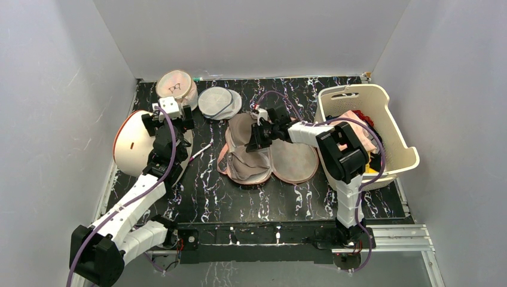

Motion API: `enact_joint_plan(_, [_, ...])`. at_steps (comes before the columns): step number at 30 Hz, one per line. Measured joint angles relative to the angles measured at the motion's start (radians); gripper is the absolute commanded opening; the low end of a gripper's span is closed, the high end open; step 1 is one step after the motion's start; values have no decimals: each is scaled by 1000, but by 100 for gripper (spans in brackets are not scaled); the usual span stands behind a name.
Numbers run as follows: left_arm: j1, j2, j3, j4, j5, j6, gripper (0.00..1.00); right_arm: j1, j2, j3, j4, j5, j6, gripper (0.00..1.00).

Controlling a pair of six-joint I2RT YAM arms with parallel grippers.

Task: Unzip the laundry bag and remove the bra
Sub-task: Pick up the bra from the laundry bag, then place the bra in the bin.

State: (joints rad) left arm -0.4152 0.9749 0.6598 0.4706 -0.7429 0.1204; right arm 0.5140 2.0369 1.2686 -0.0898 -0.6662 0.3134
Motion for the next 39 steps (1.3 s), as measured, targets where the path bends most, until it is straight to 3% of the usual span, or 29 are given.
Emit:
enact_joint_plan(3, [0,0,0,0,0,-2,94,0,-22,18,-52,8,-8,1])
enact_joint_plan(8, [0,2,1,-1,2,-3,94,0,-144,18,-151,22,-12,0])
enact_joint_plan(17, [0,2,1,-9,8,-11,93,-38,-505,23,-229,107,55,0])
enact_joint_plan(20, [0,2,3,-10,12,-16,94,-96,-625,40,-257,204,99,0])
enact_joint_plan(26, [0,2,7,-22,22,-29,93,-167,-941,114,-312,705,125,0])
enact_joint_plan(31, [0,2,14,-31,26,-35,93,-167,-973,272,-310,1263,-71,0])
enact_joint_plan(34, [0,2,15,-31,26,-35,93,-168,-979,206,-279,1486,-132,0])
enact_joint_plan(36, [0,2,16,-32,26,-35,94,-168,-1005,45,-260,1612,-126,0])
enact_joint_plan(39, [0,2,16,-32,26,-36,94,-181,-1007,-106,-242,1664,-100,0])
